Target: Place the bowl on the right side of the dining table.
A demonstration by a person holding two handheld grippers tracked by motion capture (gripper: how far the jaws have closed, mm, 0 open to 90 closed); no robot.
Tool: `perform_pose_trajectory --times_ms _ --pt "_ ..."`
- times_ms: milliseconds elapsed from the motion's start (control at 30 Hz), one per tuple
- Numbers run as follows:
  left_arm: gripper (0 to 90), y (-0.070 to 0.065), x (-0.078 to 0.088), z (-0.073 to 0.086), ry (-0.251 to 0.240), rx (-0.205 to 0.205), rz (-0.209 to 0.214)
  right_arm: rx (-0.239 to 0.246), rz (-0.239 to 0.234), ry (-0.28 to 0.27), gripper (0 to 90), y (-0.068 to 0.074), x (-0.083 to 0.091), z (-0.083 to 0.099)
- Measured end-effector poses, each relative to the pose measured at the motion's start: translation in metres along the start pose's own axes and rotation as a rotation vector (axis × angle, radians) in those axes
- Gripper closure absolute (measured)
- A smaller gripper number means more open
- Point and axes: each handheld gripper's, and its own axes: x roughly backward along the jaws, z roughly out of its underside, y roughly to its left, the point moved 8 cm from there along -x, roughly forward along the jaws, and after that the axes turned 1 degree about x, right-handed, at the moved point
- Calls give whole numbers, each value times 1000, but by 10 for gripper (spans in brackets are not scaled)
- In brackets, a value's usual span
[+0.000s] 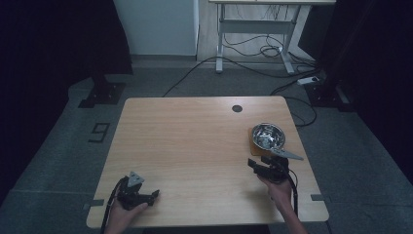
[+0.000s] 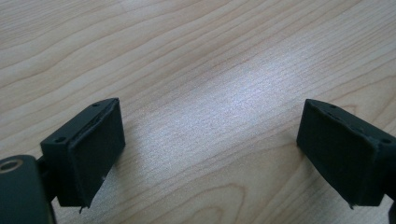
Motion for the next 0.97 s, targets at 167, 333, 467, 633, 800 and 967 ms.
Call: perform_pose_trajectory --times_ms 167,333,467,633,800,967 --pt "74 0 0 0 0 0 0 33 -27 33 323 10 -2 16" --pt "74 0 0 0 0 0 0 63 -54 68 322 21 -8 28" --pt "74 0 0 0 0 0 0 93 -74 88 320 33 -12 37" --pt "74 0 0 0 0 0 0 110 -88 108 319 40 -16 43" --pt "74 0 0 0 0 0 0 113 -90 111 319 41 -17 43" --pt "74 0 0 0 0 0 0 110 -89 106 315 40 -16 43"
